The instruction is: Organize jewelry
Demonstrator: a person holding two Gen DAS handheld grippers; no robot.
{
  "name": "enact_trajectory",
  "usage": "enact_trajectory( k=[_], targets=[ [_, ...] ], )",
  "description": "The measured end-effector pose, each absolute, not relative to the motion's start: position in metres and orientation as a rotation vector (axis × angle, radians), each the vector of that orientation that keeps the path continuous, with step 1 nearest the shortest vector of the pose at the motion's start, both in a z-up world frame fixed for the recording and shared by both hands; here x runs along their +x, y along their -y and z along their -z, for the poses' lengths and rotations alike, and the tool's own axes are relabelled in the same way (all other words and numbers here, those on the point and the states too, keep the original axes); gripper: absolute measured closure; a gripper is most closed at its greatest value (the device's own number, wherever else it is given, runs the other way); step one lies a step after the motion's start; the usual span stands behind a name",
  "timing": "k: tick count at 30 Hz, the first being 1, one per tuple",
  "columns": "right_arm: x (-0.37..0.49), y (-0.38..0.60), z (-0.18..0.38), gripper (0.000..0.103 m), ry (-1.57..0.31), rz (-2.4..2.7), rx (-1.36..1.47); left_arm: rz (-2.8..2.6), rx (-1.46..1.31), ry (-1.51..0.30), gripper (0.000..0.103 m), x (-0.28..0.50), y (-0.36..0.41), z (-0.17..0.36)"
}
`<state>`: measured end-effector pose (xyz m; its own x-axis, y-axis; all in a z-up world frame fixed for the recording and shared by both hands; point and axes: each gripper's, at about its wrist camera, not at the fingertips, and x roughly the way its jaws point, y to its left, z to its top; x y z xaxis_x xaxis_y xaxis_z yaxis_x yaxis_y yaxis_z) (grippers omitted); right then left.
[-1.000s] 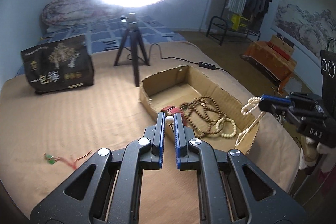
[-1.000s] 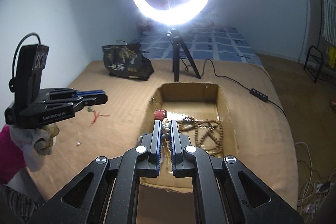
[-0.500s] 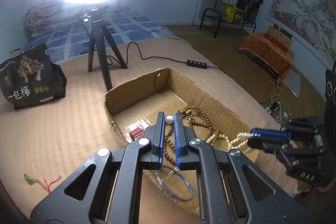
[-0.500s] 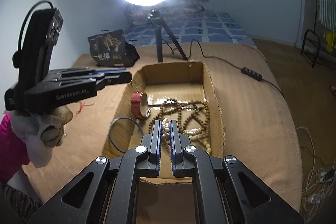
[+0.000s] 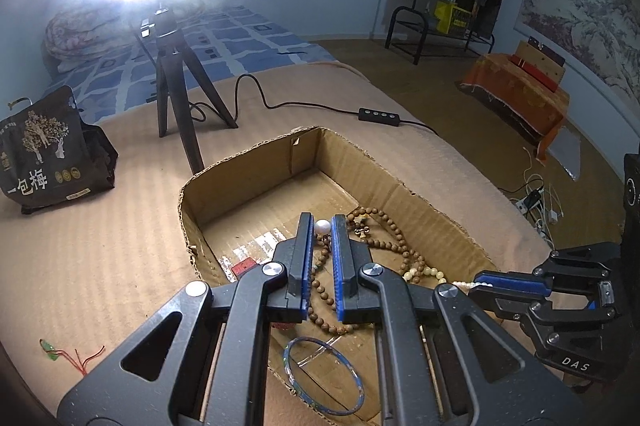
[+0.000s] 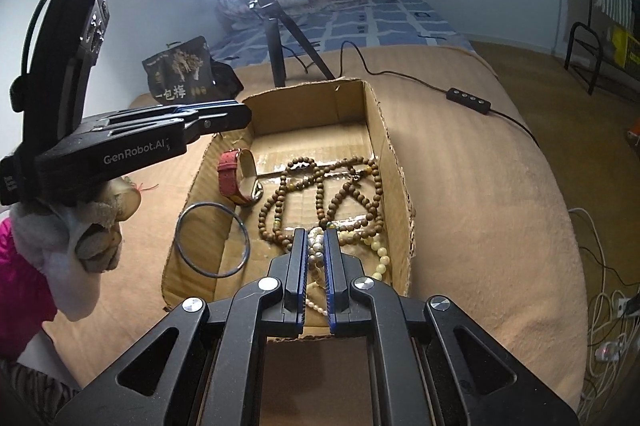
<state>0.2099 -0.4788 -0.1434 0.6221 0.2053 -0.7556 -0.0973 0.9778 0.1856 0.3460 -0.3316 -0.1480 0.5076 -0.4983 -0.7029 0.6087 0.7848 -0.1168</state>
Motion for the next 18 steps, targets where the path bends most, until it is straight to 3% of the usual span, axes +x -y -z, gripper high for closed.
enact_trajectory(
  k=[2, 3, 4, 5, 6, 11, 14, 18],
  targets=[
    [0.21, 0.478, 0.144, 0.088, -0.886, -0.17, 0.126, 0.665, 0.157, -0.795, 0.096, 0.346, 0.333, 0.148],
    [0.21, 0.478, 0.143, 0.083, -0.887, -0.168, 0.124, 0.662, 0.16, -0.794, 0.089, 0.346, 0.333, 0.147],
    [0.21, 0.477, 0.143, 0.07, -0.887, -0.166, 0.121, 0.659, 0.161, -0.792, 0.08, 0.346, 0.334, 0.147],
    [0.21, 0.477, 0.142, 0.058, -0.882, -0.161, 0.116, 0.655, 0.161, -0.788, 0.059, 0.345, 0.333, 0.147],
    [0.208, 0.475, 0.141, 0.054, -0.871, -0.152, 0.108, 0.651, 0.159, -0.776, 0.045, 0.344, 0.332, 0.145],
    [0.205, 0.469, 0.138, 0.035, -0.853, -0.135, 0.071, 0.635, 0.167, -0.746, 0.038, 0.34, 0.33, 0.14],
    [0.203, 0.465, 0.138, 0.031, -0.849, -0.121, 0.048, 0.629, 0.164, -0.737, 0.024, 0.338, 0.329, 0.138],
    [0.203, 0.463, 0.136, 0.026, -0.85, -0.106, 0.039, 0.625, 0.164, -0.728, 0.023, 0.335, 0.327, 0.134]
  ],
)
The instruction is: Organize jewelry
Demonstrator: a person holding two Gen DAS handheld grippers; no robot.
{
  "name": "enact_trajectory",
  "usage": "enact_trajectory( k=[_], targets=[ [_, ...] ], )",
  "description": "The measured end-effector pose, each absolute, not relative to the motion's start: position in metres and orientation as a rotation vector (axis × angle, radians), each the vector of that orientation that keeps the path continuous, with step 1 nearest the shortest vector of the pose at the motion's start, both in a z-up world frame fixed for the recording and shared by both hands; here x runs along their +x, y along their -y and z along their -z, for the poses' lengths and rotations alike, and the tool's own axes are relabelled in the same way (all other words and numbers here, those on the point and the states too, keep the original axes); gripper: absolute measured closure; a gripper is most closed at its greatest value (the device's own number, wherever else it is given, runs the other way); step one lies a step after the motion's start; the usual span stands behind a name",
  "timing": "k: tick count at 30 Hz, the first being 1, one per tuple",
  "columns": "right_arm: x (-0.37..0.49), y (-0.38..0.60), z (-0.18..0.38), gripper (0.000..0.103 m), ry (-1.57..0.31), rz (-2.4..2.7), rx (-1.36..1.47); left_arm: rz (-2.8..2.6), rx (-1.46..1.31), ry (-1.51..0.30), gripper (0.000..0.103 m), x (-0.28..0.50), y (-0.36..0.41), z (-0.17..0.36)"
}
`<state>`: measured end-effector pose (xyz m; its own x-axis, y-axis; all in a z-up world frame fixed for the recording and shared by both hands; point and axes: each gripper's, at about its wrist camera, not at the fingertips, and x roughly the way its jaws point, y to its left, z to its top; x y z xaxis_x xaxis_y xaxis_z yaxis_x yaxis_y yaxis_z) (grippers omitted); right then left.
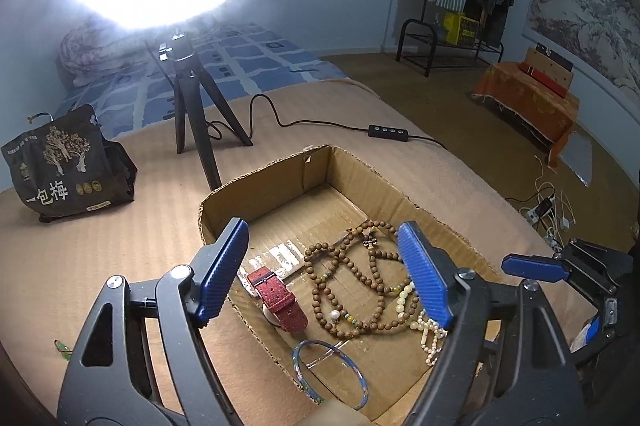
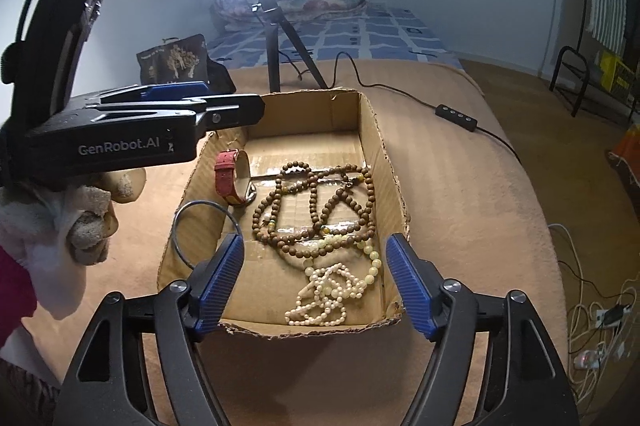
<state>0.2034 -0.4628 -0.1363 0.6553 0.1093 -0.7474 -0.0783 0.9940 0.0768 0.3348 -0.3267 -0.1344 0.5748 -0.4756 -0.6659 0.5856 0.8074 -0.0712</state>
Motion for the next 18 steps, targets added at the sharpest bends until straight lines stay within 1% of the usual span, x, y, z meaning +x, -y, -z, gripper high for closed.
enact_trajectory(
  k=[1, 2, 18],
  targets=[
    [0.203, 0.462, 0.136, 0.024, -0.849, -0.099, 0.037, 0.624, 0.163, -0.729, 0.023, 0.335, 0.326, 0.134],
    [0.203, 0.462, 0.136, 0.024, -0.847, -0.095, 0.035, 0.624, 0.164, -0.729, 0.023, 0.335, 0.325, 0.133],
    [0.197, 0.439, 0.126, 0.024, -0.842, -0.072, -0.009, 0.617, 0.135, -0.7, 0.022, 0.324, 0.297, 0.117]
  ],
)
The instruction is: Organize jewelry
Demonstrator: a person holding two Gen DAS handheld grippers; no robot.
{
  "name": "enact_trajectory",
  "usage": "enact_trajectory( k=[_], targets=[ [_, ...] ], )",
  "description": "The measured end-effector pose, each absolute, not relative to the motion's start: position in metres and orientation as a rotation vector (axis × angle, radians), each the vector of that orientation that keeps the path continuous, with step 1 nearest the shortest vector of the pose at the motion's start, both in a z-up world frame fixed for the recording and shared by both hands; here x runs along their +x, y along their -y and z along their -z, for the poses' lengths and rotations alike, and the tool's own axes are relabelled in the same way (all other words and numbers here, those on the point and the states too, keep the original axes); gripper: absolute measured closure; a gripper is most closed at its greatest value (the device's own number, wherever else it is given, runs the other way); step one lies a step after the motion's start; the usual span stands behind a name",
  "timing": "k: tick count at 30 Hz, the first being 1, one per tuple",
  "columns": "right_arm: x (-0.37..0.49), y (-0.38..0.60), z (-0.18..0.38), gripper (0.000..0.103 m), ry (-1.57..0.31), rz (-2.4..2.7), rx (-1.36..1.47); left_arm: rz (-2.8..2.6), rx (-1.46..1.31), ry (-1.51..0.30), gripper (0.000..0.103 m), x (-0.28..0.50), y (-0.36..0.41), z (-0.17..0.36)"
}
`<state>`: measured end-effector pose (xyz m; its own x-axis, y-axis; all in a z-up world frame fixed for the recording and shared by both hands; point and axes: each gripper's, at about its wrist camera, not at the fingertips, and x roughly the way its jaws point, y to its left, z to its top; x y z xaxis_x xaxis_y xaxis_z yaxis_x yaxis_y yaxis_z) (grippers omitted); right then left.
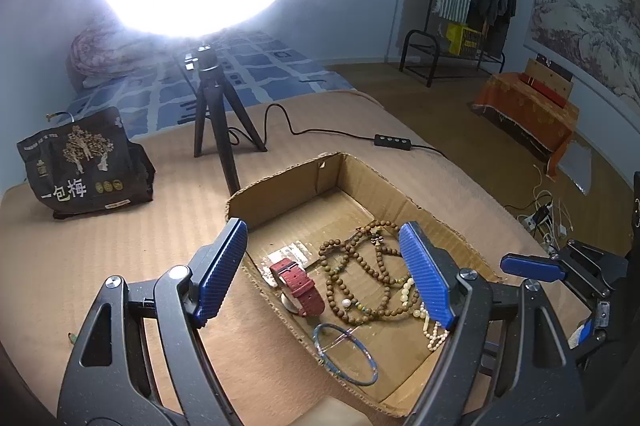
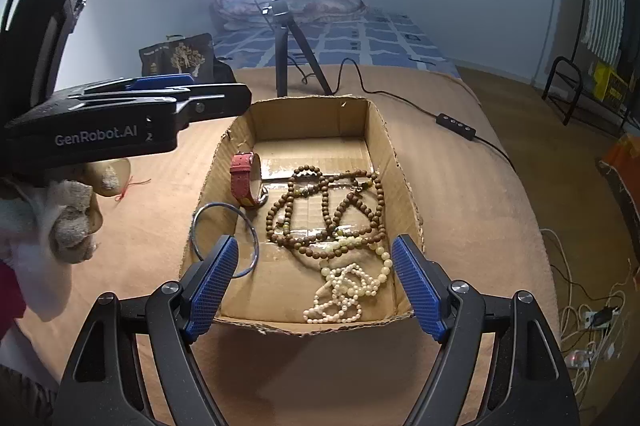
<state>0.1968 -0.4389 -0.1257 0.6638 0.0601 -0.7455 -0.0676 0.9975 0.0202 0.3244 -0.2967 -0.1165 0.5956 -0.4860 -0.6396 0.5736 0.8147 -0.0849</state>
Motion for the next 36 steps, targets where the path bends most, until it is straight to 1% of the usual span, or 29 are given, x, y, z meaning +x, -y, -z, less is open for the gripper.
enact_trajectory(
  k=[17, 31, 36],
  targets=[
    [0.199, 0.395, 0.115, 0.024, -0.828, -0.071, -0.069, 0.602, 0.066, -0.674, 0.022, 0.321, 0.245, 0.101],
    [0.209, 0.349, 0.112, 0.024, -0.82, -0.076, -0.097, 0.526, 0.075, -0.65, 0.022, 0.316, 0.176, 0.1],
    [0.216, 0.336, 0.114, 0.024, -0.832, -0.11, -0.083, 0.509, 0.08, -0.667, 0.022, 0.312, 0.141, 0.103]
  ],
)
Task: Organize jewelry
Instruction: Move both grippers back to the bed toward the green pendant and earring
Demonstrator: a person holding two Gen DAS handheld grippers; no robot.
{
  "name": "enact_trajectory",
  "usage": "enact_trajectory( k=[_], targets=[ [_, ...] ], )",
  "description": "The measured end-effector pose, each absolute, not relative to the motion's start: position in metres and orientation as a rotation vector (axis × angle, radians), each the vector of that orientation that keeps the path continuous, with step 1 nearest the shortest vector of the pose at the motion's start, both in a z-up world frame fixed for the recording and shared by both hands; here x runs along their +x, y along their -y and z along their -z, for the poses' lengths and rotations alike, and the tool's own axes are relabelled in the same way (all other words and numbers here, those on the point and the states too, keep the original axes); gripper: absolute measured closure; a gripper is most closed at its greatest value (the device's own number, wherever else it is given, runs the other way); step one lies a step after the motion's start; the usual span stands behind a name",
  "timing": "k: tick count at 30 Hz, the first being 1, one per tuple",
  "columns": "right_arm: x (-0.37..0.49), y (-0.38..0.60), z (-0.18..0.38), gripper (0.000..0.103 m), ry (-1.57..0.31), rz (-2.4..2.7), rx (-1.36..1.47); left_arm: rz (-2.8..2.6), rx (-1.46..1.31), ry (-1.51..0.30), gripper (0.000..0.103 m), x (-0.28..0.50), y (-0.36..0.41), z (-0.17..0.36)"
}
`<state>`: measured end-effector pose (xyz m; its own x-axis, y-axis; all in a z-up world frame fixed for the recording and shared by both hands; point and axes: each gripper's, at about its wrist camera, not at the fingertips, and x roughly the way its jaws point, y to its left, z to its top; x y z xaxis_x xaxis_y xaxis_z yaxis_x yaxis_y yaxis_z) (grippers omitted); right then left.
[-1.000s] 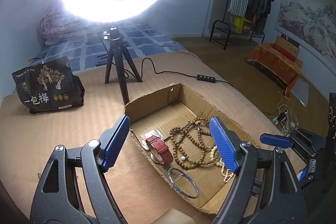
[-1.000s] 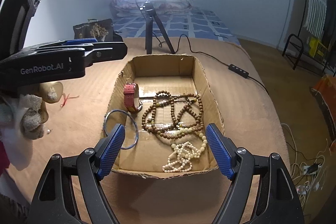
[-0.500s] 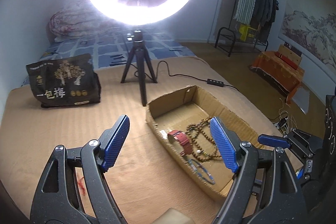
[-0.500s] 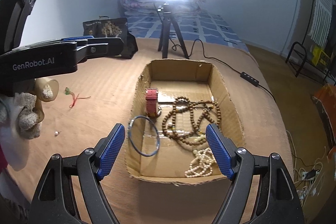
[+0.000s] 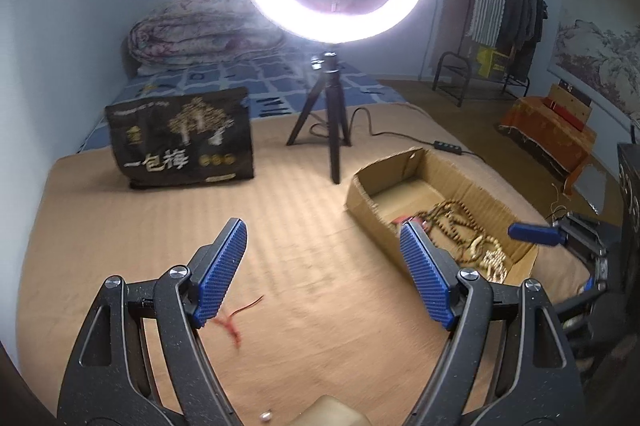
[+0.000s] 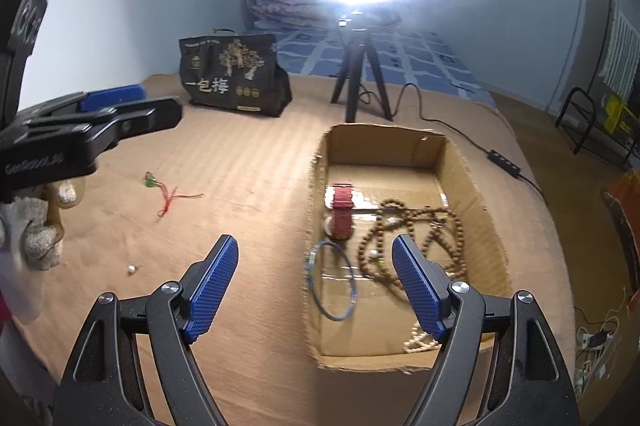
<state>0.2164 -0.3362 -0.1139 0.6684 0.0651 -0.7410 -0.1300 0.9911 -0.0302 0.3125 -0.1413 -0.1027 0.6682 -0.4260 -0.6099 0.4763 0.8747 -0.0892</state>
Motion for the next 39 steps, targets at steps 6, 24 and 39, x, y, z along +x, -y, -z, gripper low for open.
enact_trajectory(
  k=[6, 24, 39],
  targets=[
    [0.224, 0.321, 0.116, 0.024, -0.834, -0.134, -0.094, 0.445, 0.078, -0.676, 0.022, 0.306, 0.091, 0.111],
    [0.253, 0.254, 0.145, 0.024, -0.857, -0.348, -0.122, 0.354, 0.029, -0.744, 0.04, 0.298, -0.005, 0.153],
    [0.3, 0.182, 0.192, 0.038, -0.964, -0.577, -0.21, 0.561, 0.041, -0.883, 0.069, 0.244, 0.034, 0.209]
  ],
)
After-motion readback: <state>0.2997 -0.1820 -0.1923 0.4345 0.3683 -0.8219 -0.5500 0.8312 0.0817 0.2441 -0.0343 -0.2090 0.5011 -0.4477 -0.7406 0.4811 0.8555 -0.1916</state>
